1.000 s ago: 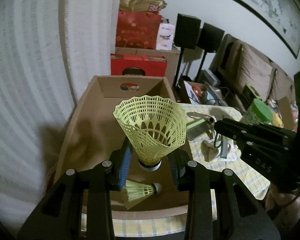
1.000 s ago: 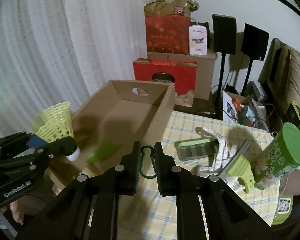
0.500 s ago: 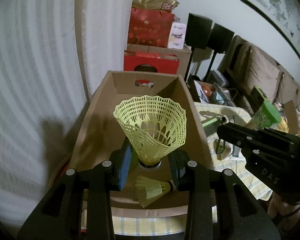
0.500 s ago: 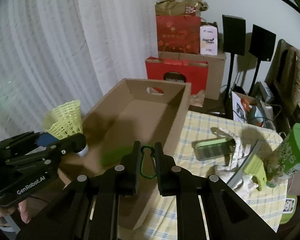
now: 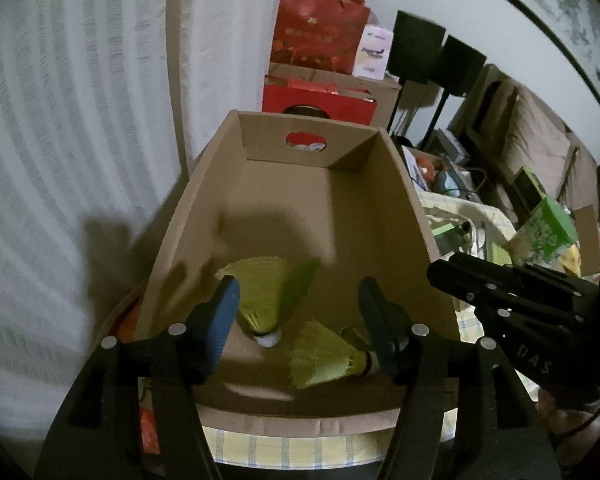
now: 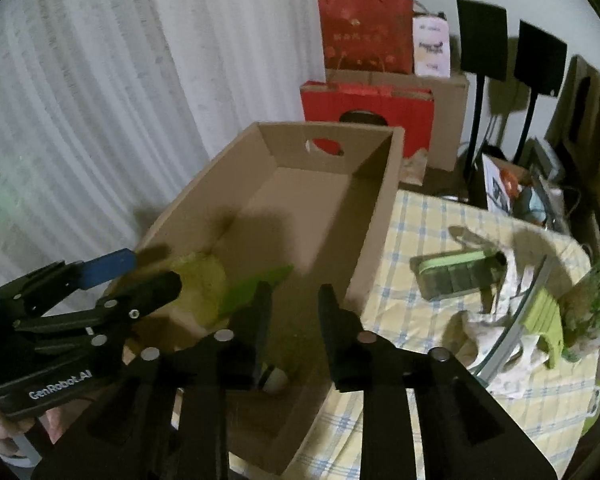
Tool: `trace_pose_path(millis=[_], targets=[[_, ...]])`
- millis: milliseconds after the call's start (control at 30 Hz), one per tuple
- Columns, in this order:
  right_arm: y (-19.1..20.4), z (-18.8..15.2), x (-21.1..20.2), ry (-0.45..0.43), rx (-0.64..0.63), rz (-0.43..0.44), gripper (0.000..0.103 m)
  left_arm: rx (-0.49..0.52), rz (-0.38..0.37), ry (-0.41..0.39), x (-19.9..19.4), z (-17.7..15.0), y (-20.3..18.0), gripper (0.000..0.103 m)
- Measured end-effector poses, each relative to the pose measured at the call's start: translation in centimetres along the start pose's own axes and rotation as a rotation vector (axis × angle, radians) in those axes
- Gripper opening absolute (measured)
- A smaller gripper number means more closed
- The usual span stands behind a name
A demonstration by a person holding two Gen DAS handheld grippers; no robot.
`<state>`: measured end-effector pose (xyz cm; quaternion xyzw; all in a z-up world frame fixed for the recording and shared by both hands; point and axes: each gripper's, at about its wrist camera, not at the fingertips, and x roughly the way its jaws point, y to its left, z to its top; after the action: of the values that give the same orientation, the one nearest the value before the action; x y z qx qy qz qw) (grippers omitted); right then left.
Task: Organize objects
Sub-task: 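Lower the shuttlecock into the box and open the left tool while the right tool carries the carabiner over, then open the right tool over the box to drop the carabiner, then move both tools back over the table toward the grey squeegee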
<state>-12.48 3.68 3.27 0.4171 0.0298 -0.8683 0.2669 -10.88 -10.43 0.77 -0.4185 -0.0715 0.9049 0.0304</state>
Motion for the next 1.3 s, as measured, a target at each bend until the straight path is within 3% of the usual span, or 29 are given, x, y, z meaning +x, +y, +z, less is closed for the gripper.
trace_pose_path(millis=[133,267,467,800,833,867,900,1000,1300], targets=[[-0.5,-0.2,-0.4,-0.008,0.01,-0.009,0.029,-0.012,-0.001,-0.01,-0.2,0.1,0.2,0.064],[-0.6,-0.2,-1.3,-0.034,0.006,-0.029,0.04,-0.025,-0.01,-0.027,-0.7,0.1,0.1,0.075],[-0.9,-0.3,-3.4,-0.086,-0.003,-0.077,0.06,-0.027,-0.009,-0.053,-1.6,-0.1,-0.1,0.076],[-2.7,-0.7,-5.7,-0.129,0.015,-0.136,0.084,-0.002,-0.007,-0.091,-3.0,-0.1,-1.5,0.077],[-2.9,-0.8,-5.9,-0.132,0.018,-0.14,0.085,0.003,-0.01,-0.091,-3.0,-0.1,-1.7,0.08],[-3.1,-0.9,-6.2,-0.136,0.022,-0.142,0.087,0.006,-0.011,-0.09,-3.1,-0.1,-1.9,0.097],[-3.3,-1.0,-6.4,-0.139,0.026,-0.137,0.09,0.008,-0.015,-0.092,-3.1,-0.2,-2.1,0.103],[-4.0,-1.2,-7.1,-0.146,0.047,-0.112,0.102,0.017,-0.023,-0.104,-3.7,-0.3,-2.8,0.103],[-6.0,-1.9,-9.3,-0.151,0.031,-0.175,0.102,0.047,-0.038,-0.117,-4.4,-0.2,-4.8,0.103]])
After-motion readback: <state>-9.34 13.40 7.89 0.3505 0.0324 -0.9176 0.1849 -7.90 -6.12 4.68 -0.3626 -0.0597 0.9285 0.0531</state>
